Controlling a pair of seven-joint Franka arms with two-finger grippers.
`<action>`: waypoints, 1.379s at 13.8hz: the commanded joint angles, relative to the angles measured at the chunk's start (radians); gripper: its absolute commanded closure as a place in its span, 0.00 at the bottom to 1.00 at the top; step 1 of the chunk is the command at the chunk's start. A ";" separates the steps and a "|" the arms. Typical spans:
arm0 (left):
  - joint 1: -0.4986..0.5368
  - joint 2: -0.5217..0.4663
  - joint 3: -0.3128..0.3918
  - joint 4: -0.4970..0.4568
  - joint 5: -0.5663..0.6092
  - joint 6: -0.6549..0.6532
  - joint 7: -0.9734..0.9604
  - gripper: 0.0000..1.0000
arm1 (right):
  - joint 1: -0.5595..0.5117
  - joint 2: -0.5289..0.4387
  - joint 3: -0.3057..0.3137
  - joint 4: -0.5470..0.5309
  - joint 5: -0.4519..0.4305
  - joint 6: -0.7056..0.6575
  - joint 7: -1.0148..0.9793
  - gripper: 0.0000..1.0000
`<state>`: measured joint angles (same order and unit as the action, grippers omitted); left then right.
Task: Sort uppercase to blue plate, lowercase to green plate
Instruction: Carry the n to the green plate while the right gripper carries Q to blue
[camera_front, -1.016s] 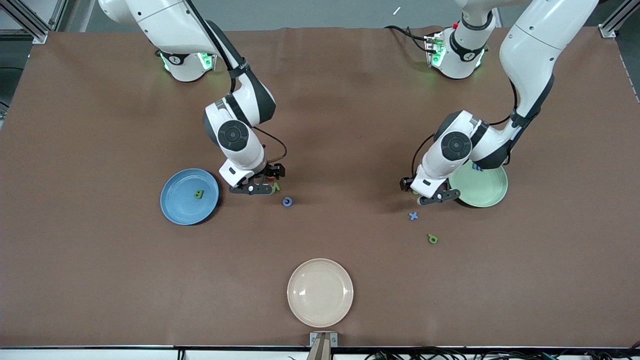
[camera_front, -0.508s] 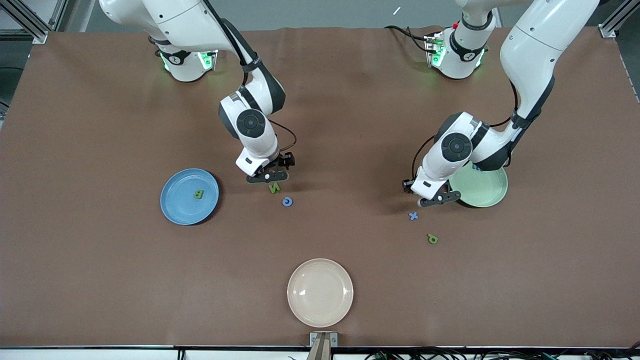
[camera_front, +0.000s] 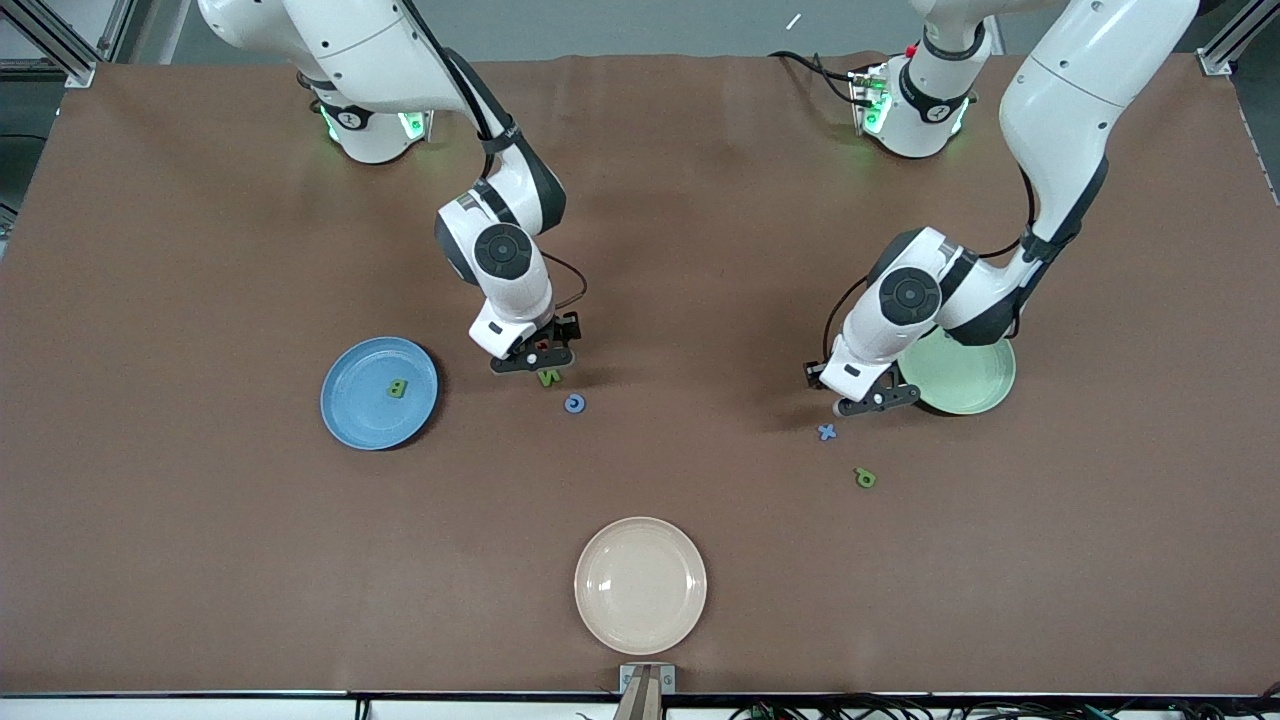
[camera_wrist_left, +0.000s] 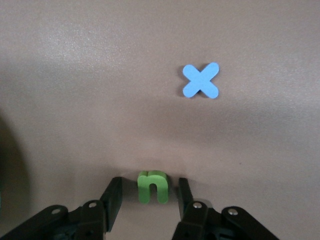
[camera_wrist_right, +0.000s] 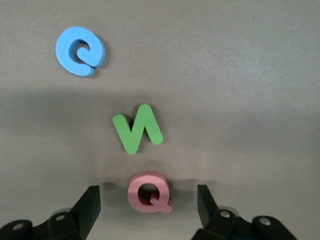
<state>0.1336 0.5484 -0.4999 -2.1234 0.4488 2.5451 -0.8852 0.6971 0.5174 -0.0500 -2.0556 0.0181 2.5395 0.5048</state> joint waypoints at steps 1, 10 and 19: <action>-0.003 0.015 0.000 0.019 0.027 -0.009 -0.027 0.59 | -0.010 0.001 0.005 -0.012 -0.020 0.025 0.008 0.23; 0.014 -0.037 -0.005 0.022 0.028 -0.032 -0.069 0.86 | -0.011 0.000 0.005 -0.018 -0.017 0.019 0.027 0.89; 0.286 -0.222 -0.165 -0.113 0.025 -0.108 0.118 0.87 | -0.230 -0.154 0.007 0.008 -0.004 -0.237 -0.154 1.00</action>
<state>0.2905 0.3778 -0.5777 -2.1670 0.4543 2.4345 -0.8279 0.5496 0.4458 -0.0595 -2.0242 0.0180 2.3745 0.4392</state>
